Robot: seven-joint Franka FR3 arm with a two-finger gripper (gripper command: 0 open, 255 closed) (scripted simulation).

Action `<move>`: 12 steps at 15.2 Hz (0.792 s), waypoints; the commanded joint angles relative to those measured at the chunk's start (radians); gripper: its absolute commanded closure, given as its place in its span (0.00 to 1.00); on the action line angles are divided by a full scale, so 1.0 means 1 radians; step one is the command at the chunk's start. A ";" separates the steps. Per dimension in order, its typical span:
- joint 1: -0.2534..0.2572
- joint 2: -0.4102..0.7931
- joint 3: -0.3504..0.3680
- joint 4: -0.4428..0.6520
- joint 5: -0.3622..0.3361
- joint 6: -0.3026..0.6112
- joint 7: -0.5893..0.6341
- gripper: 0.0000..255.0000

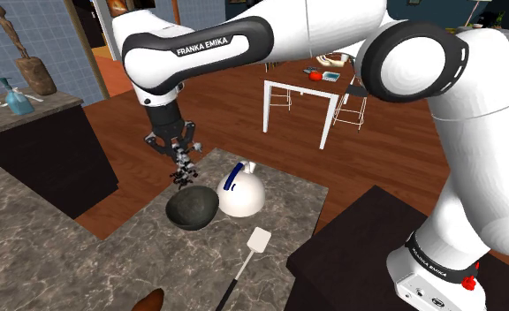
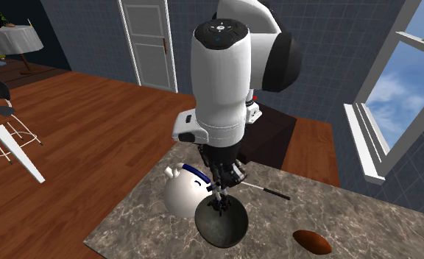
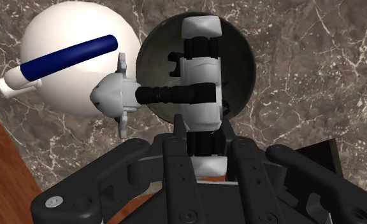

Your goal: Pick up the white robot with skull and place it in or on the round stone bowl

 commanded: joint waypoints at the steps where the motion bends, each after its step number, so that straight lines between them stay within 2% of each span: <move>1: 0.007 0.024 -0.001 0.018 -0.003 0.006 0.006 1.00; 12: 0.003 0.057 -0.006 -0.076 -0.011 0.133 0.011 1.00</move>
